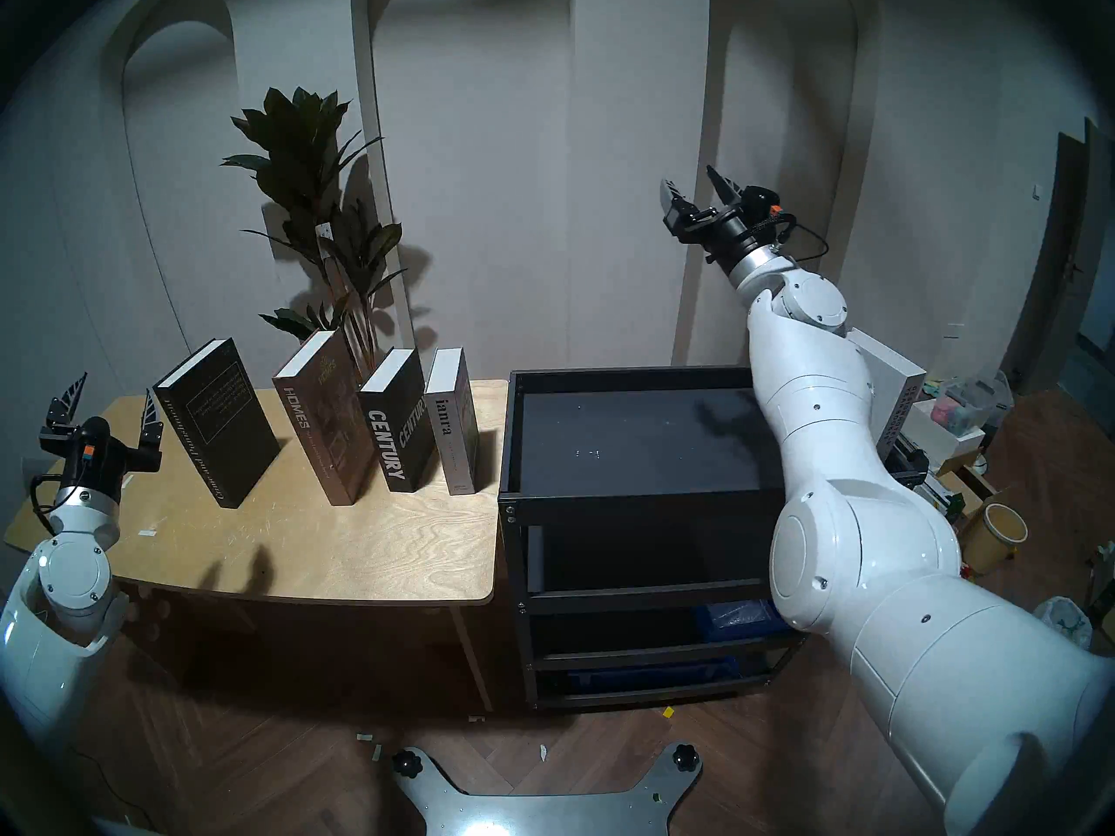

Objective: Move the books from the display table onto the shelf, standing them upright with spines facing out and tallest at one end

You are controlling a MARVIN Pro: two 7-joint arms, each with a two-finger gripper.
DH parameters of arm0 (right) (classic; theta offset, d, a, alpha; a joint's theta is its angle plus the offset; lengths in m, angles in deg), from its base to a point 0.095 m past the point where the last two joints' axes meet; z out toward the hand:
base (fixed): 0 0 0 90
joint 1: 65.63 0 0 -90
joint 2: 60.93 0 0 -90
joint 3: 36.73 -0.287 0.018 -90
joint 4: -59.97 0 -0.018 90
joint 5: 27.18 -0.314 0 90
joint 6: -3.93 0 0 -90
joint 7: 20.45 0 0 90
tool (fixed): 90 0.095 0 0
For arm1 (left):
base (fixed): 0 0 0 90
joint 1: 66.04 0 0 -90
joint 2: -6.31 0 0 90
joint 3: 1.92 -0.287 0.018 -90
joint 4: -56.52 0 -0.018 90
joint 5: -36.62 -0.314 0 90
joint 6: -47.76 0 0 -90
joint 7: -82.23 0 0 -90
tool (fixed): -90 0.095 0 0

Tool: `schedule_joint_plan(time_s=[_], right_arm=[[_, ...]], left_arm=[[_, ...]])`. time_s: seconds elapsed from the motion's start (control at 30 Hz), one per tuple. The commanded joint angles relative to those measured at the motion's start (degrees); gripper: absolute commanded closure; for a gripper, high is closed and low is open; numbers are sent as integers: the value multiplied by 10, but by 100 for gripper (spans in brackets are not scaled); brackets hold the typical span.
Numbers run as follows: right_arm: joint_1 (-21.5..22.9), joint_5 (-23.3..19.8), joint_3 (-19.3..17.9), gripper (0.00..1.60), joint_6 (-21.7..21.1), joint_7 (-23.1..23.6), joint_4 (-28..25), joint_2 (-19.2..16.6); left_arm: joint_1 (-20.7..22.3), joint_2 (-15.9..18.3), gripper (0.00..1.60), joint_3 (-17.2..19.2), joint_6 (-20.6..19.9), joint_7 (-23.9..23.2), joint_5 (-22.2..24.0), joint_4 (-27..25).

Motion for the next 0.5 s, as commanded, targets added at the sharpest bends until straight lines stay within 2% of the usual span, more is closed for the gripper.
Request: schedule_joint_plan(time_s=[0.0,0.3,0.47], right_arm=[[-28,-5,11,0,7,-2,-50,35],[-89,-4,3,0,14,-22,-98,27],[-113,-5,1,0,18,-24,-131,35]], left_arm=[[3,3,0,10,5,1,-1,-5],[3,3,0,11,6,-2,1,-5],[3,3,0,11,6,-3,2,-5]])
